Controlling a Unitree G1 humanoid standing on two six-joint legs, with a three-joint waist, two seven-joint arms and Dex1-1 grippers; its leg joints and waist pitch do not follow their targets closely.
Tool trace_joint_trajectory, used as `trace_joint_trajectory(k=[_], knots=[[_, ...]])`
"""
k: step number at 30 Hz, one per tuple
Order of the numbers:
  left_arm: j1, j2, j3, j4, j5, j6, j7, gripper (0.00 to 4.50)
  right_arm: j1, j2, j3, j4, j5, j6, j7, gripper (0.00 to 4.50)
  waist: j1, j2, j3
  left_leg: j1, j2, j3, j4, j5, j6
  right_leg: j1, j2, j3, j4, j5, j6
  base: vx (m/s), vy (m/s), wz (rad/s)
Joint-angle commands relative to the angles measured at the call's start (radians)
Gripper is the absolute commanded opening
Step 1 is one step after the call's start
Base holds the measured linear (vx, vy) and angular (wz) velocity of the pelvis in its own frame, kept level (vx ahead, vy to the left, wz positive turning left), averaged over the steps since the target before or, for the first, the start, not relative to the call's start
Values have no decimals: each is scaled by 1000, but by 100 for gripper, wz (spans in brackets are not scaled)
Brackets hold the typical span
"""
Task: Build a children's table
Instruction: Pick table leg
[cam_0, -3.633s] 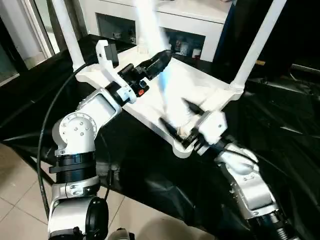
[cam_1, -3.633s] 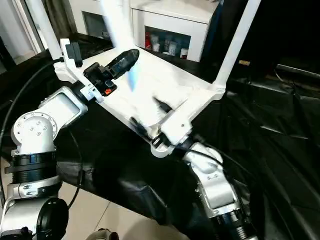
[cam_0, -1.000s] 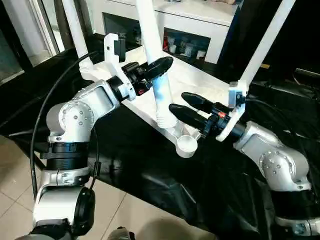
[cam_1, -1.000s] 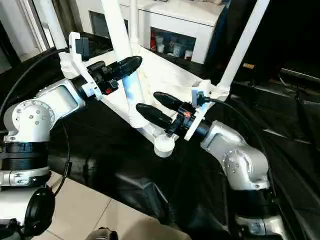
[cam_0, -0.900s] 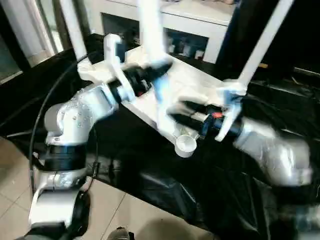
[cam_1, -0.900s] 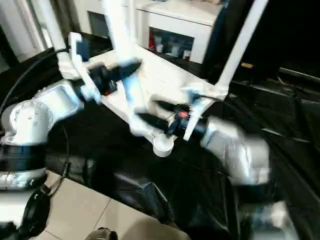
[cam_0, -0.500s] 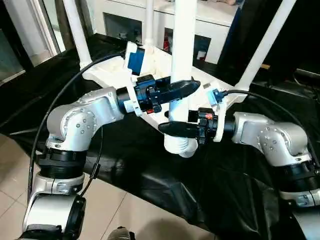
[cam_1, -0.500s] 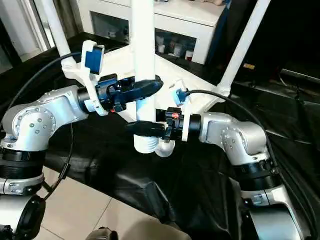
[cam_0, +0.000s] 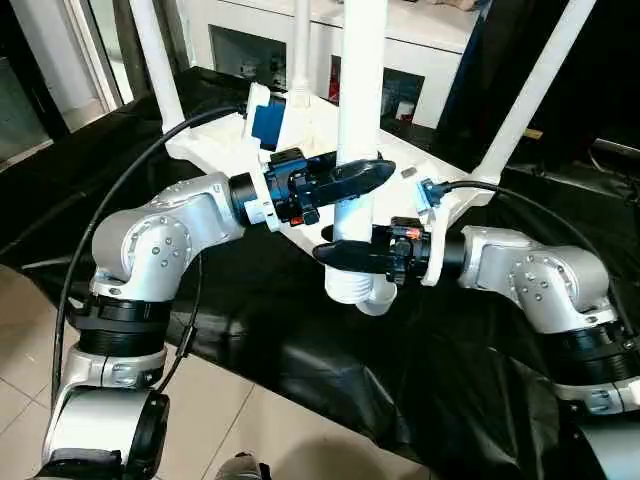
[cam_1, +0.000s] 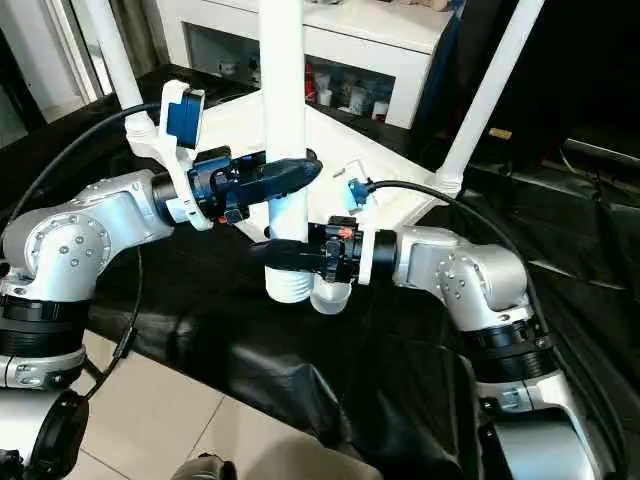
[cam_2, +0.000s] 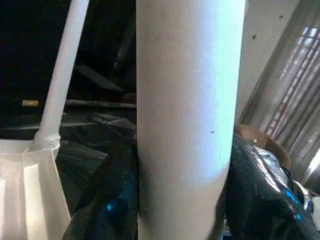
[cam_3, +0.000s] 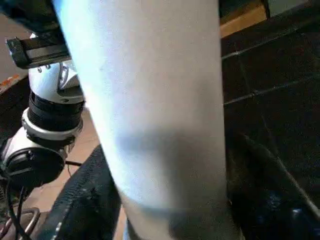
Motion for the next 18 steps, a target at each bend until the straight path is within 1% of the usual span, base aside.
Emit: trace_joint_trajectory(k=[1, 2, 3, 4, 6, 7, 8, 9, 10, 11, 12, 13, 14, 15, 16, 17, 18], knots=[[2, -6, -18, -16, -2, -12, -18, 192, 15, -4, -24, 12, -27, -12, -34, 255, 0, 7, -86, 45, 30, -11, -69, -115, -65, 35, -64, 21, -59, 79, -219, 0, 0, 0], [7, -6, -18, -15, 2, -13, -11, 227, 19, 3, -24, 13, -35, -27, -44, 249, 1, 7, -86, 45, 30, -10, -69, -114, -65, 35, -64, 22, -59, 80, -217, 0, 0, 0], [-3, -23, 2, 17, 20, -11, 57, 262, 21, 24, -30, 20, -53, -55, -82, 236, 1, 10, -86, 46, 31, -11, -69, -116, -69, 33, -64, 22, -59, 80, -216, 0, 0, 0], [-3, -23, 2, 17, 20, -11, 57, 262, 21, 24, -30, 20, -53, -55, -82, 236, 0, 10, -86, 46, 31, -10, -69, -120, -71, 32, -64, 21, -58, 80, -217, 0, 0, 0], [-15, -37, 24, 44, 18, 2, 105, 272, 21, 42, -33, 20, -76, -79, -123, 219, 1, 10, -85, 48, 31, -11, -70, -136, -79, 32, -66, 22, -62, 52, -215, 0, 0, 0], [-12, -42, 21, 49, 44, -26, 117, 289, 21, 65, -31, 19, -107, -94, -184, 210, 2, 9, -85, 48, 31, -11, -71, -136, -83, 32, -65, 22, -63, 44, -211, 0, 0, 0], [-12, -43, 21, 49, 46, -28, 118, 289, 21, 66, -31, 18, -109, -95, -188, 210, 1, 9, -84, 47, 31, -11, -72, -138, -84, 30, -65, 23, -64, 39, -207, 0, 0, 0], [-13, -59, 21, 63, 89, -71, 165, 302, 24, 87, -23, 8, -142, -114, -241, 205, 1, 4, -86, 48, 32, -11, -73, -138, -85, 33, -66, 22, -63, 38, -203, 0, 0, 0], [-14, -68, 21, 70, 112, -93, 190, 308, 26, 98, -19, 3, -159, -124, -269, 201, 2, 6, -84, 46, 34, -13, -74, -129, -87, 31, -67, 24, -65, 41, -197, 0, 0, 0], [-21, -94, 39, 91, 136, -117, 260, 308, 33, 125, -8, -11, -205, -148, -335, 201, 2, 4, -85, 49, 33, -12, -74, -131, -92, 31, -66, 23, -66, 38, -190, 0, 0, 0], [-21, -97, 41, 94, 138, -119, 268, 309, 33, 127, -7, -12, -211, -151, -342, 199, 1, 6, -84, 48, 31, -11, -74, -131, -98, 29, -66, 24, -66, 39, -184, 0, 0, 0], [-29, -118, 56, 105, 149, -131, 322, 309, 41, 149, 15, -17, -275, -180, -421, 199, 3, 4, -85, 47, 32, -12, -74, -132, -101, 31, -67, 24, -65, 41, -178, 0, 0, 0], [-29, -120, 57, 105, 150, -132, 326, 309, 42, 151, 17, -17, -281, -182, -429, 198, 3, 5, -84, 46, 32, -13, -75, -132, -105, 30, -67, 24, -65, 36, -174, 0, 0, 0], [-33, -133, 63, 107, 159, -142, 360, 309, 50, 168, 34, -17, -327, -207, -487, 198, 3, 3, -86, 48, 30, -13, -74, -135, -105, 32, -66, 24, -66, 33, -167, 0, 0, 0], [-34, -138, 65, 108, 163, -146, 371, 309, 53, 174, 39, -17, -343, -215, -508, 198, 3, 4, -85, 47, 32, -13, -75, -131, -110, 30, -67, 25, -65, 37, -164, 0, 0, 0], [-35, -144, 69, 107, 166, -147, 391, 309, 58, 182, 46, -19, -369, -228, -542, 197, 1, 5, -84, 46, 30, -13, -75, -134, -114, 29, -66, 24, -65, 36, -159, 0, 0, 0], [-43, -154, 72, 119, 183, -148, 436, 309, 68, 205, 56, -18, -407, -250, -599, 197, 1, 4, -84, 46, 29, -12, -75, -134, -112, 28, -65, 26, -66, 40, -152, 0, 0, 0]])
